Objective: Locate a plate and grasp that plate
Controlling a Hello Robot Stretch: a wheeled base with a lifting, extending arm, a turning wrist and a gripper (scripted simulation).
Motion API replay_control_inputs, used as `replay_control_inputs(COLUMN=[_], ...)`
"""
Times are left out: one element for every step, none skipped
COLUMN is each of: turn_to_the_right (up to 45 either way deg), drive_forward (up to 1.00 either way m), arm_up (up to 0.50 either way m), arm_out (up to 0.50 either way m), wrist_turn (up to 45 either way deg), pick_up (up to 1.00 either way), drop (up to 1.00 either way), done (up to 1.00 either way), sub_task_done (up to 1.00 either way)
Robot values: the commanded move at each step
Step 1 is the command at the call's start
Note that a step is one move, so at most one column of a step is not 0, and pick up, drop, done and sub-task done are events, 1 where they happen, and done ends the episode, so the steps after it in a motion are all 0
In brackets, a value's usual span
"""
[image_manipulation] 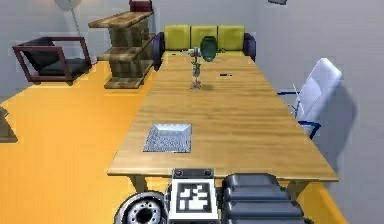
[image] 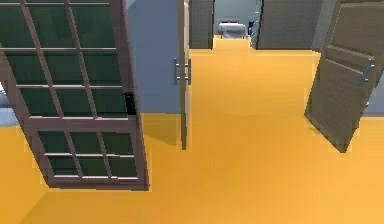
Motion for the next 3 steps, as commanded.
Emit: replay_control_inputs(turn_to_the_right=[0.0,0.0,0.0], drive_forward=[0.00,0.00,0.00], arm_up=[0.00,0.00,0.00], arm_out=[0.40,0.00,0.00], wrist_turn=[0.0,45.0,45.0], pick_up=[0.00,0.00,0.00], drop=[0.00,0.00,0.00], done=[0.00,0.00,0.00], sub_task_done=[0.00,0.00,0.00])
